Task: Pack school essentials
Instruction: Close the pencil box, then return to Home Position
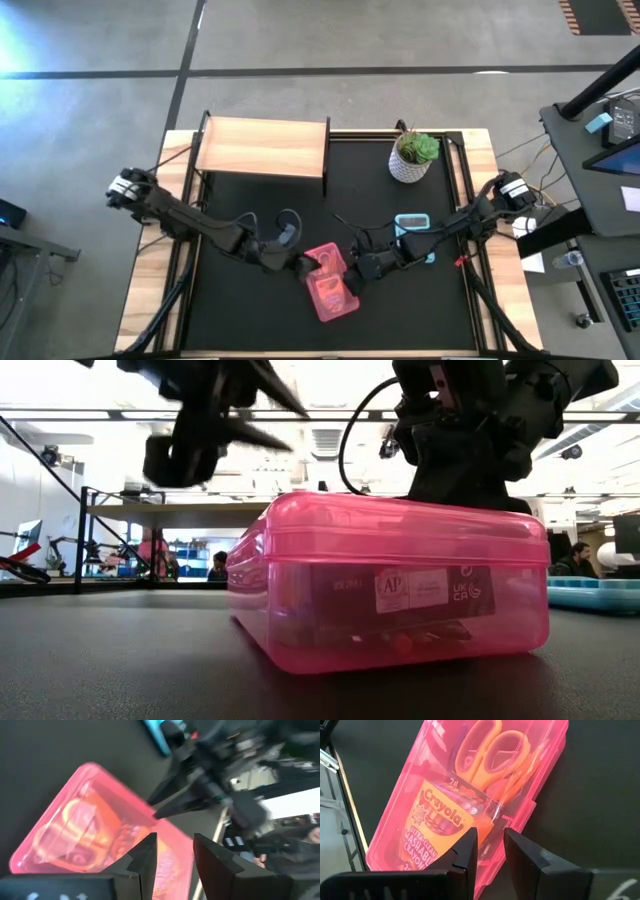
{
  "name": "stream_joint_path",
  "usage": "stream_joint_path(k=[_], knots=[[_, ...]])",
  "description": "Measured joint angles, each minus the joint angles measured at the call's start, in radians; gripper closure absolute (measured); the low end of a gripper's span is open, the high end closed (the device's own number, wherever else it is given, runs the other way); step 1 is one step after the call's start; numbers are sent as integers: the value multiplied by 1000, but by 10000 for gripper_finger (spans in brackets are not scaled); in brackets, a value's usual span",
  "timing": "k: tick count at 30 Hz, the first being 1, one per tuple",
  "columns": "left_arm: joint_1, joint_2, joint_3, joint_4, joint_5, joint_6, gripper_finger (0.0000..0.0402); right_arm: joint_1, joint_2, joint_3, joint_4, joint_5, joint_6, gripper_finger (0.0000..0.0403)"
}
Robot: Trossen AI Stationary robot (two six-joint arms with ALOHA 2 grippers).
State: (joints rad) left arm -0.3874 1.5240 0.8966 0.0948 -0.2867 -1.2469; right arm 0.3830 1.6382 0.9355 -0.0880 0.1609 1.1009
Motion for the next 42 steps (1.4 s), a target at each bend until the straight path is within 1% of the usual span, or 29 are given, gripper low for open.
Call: stream_joint_path(k=[9,17,22,25,27,32,38,42], knots=[[0,-153,-3,0,-58,133,291,-9,-5,-7,11,15,-13,319],[0,-285,-4,-1,-60,291,291,-13,-74,-13,-22,32,-27,317],[0,-355,-6,-9,-60,385,291,-12,-82,-11,-19,30,-29,320],[0,-410,-9,-43,-61,441,291,-12,-90,-11,-17,30,-38,323],[-1,-450,-15,-77,-69,446,291,-12,-96,-11,-11,31,-42,323],[-1,-510,-30,-175,-135,443,291,-11,-91,-11,-1,69,-39,323],[-1,-521,-37,-190,-140,447,291,-11,-74,-9,-5,76,-39,323],[-1,-544,-37,-193,-139,500,291,-11,-87,-9,-12,76,-56,323]])
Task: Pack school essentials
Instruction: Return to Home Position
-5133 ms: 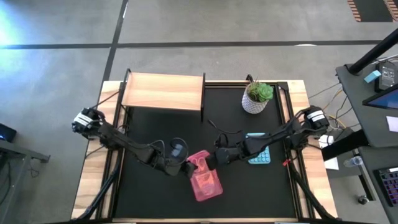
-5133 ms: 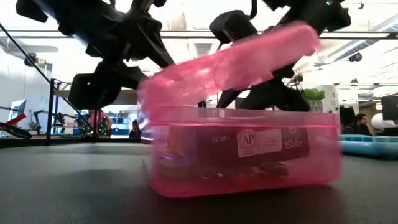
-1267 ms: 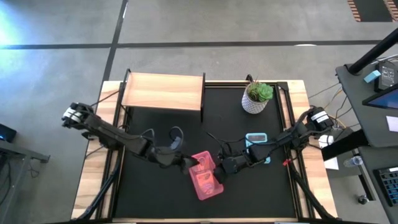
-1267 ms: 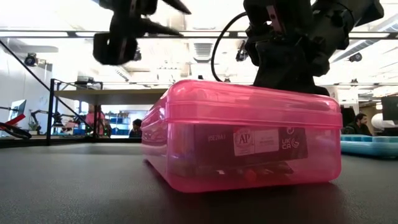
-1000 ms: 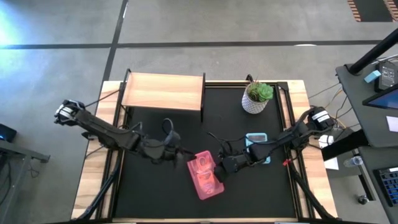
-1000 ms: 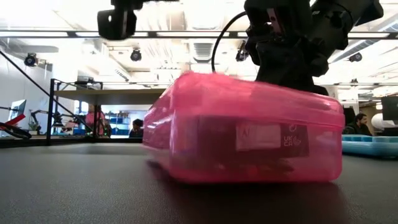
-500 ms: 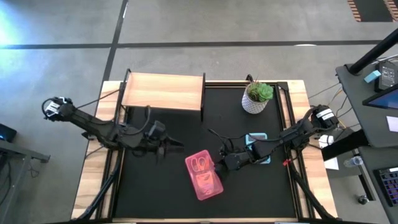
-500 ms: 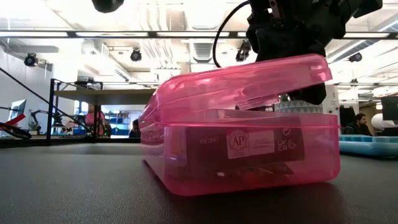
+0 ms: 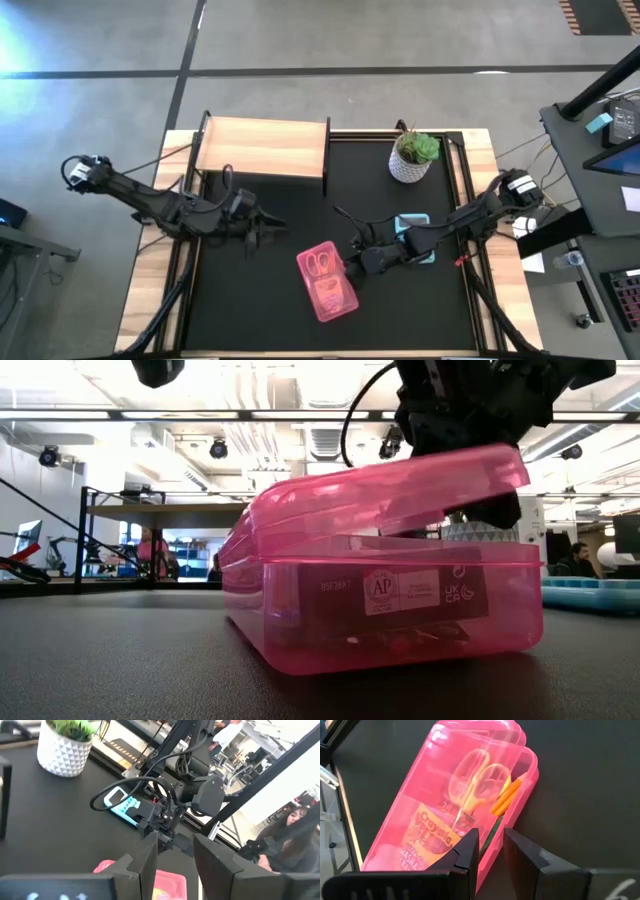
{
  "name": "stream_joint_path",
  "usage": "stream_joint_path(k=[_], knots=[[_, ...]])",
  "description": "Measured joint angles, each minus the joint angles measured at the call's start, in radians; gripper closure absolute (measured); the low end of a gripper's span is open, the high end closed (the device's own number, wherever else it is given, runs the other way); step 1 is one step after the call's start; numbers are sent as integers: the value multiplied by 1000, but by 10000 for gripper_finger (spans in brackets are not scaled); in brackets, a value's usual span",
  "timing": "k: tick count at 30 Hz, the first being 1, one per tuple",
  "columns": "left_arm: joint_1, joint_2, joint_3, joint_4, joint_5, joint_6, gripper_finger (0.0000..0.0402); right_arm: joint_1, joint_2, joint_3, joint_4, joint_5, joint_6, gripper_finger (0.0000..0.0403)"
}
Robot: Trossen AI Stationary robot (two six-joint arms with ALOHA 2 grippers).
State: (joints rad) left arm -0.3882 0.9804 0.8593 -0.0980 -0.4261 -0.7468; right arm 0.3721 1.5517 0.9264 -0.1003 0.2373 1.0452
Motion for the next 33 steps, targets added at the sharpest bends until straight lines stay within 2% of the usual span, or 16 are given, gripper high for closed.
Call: stream_joint_path(k=[4,8,12,16,24,29,33], knots=[[0,-59,0,-28,1,73,291,0,-34,0,-2,1,-90,323],[0,-141,0,-92,-6,111,291,0,-91,0,-10,0,-250,319],[-1,-227,0,-191,-65,145,291,0,-157,-1,-22,0,-405,321],[0,-303,-1,-296,-118,160,291,0,-230,-22,-22,0,-483,327],[0,-393,-3,-461,-237,179,291,0,-410,-151,9,43,-466,329],[0,-433,-3,-497,-271,257,291,0,-494,-264,158,90,-463,330],[0,-481,-3,-539,-349,315,291,-6,-539,-354,288,108,-462,332]])
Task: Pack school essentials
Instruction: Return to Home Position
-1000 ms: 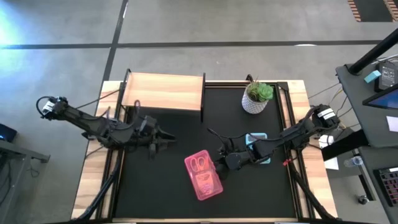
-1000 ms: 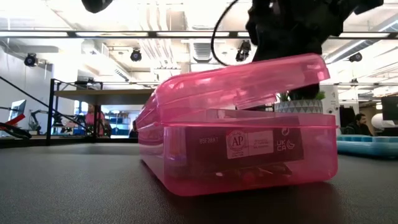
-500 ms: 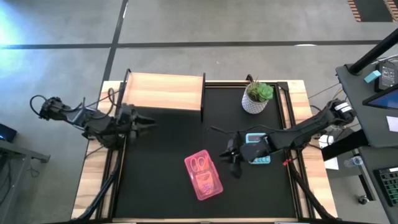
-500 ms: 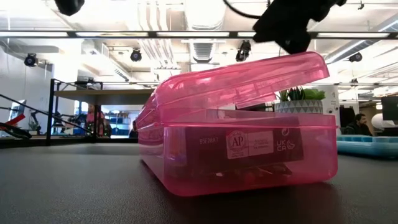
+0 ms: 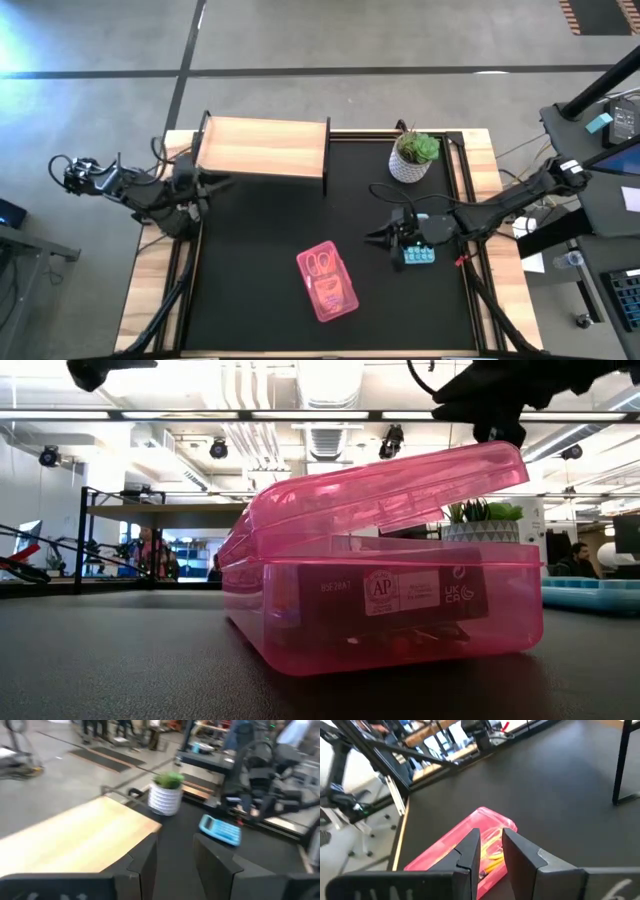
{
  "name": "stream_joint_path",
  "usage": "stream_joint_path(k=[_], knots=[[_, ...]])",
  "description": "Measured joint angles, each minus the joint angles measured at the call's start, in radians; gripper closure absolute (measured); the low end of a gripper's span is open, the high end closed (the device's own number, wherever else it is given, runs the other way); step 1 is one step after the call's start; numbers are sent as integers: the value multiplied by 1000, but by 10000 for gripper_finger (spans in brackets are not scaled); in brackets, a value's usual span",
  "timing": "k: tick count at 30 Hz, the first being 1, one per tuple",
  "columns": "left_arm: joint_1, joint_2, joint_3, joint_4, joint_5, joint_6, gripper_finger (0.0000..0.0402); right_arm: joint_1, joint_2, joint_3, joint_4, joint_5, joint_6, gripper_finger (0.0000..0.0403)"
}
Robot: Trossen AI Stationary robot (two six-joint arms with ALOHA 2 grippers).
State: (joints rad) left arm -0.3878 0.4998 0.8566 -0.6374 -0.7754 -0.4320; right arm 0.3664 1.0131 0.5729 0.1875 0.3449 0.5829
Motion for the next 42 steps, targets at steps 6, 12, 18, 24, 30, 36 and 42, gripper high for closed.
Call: stream_joint_path(k=[6,12,18,24,30,36,42], knots=[[0,-94,-5,-85,-94,-6,291,-7,-31,-94,103,66,0,332],[0,-175,-58,-76,-95,-7,291,-12,-35,-131,128,102,0,332],[0,-230,-206,12,-94,-109,291,-14,-37,-175,210,104,0,333],[0,-247,-395,262,-92,-111,291,-14,-37,-238,347,102,-1,333],[0,-249,-529,413,-92,-111,291,-14,-37,-326,502,100,0,333],[0,-261,-591,426,-92,-113,291,-14,-46,-405,590,100,29,333],[0,-274,-605,425,-95,-109,291,-14,-128,-476,595,100,53,333]])
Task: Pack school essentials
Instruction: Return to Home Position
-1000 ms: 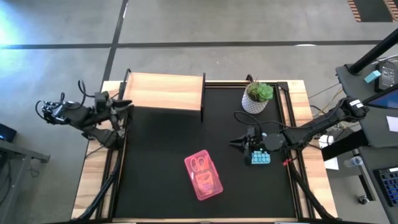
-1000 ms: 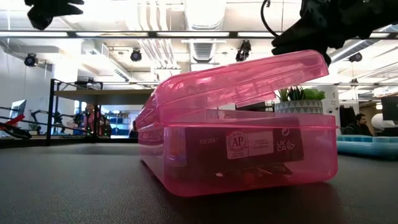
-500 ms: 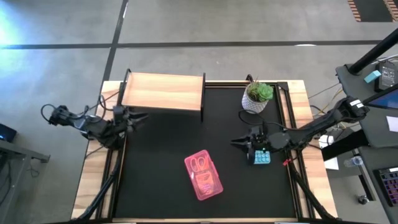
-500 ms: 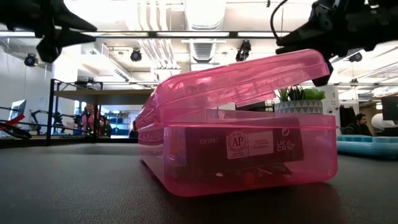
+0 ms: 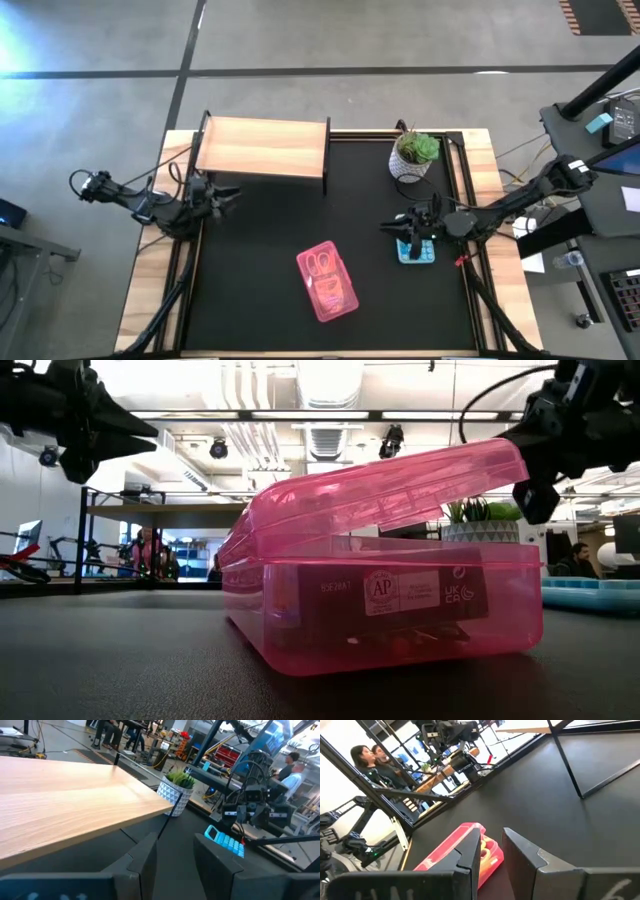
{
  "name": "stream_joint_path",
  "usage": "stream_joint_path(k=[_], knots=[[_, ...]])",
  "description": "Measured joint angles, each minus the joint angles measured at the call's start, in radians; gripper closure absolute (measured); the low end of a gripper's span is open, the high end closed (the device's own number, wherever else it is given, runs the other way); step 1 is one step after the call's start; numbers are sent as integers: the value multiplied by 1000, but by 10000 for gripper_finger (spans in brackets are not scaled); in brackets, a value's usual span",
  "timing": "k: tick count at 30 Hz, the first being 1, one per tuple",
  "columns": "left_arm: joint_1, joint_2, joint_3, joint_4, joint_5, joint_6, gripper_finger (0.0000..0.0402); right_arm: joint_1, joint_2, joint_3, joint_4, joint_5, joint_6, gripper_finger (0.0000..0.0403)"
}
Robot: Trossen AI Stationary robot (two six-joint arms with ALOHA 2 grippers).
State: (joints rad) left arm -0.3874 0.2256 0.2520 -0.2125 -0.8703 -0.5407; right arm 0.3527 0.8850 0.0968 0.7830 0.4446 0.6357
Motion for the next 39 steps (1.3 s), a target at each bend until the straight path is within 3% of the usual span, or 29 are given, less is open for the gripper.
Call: stream_joint_path(k=[10,22,27,32,39], knots=[[0,4,0,-15,-2,5,291,0,-214,-85,-44,4,-6,333],[0,27,0,-14,-2,4,291,0,-392,-85,-160,3,-167,333],[0,29,0,-14,-2,4,291,0,-432,-85,-246,-18,-202,333],[0,29,0,-14,-2,3,291,0,-449,-86,-263,-132,-205,333],[0,29,0,-14,-2,2,291,0,-450,-86,-263,-138,-188,333]])
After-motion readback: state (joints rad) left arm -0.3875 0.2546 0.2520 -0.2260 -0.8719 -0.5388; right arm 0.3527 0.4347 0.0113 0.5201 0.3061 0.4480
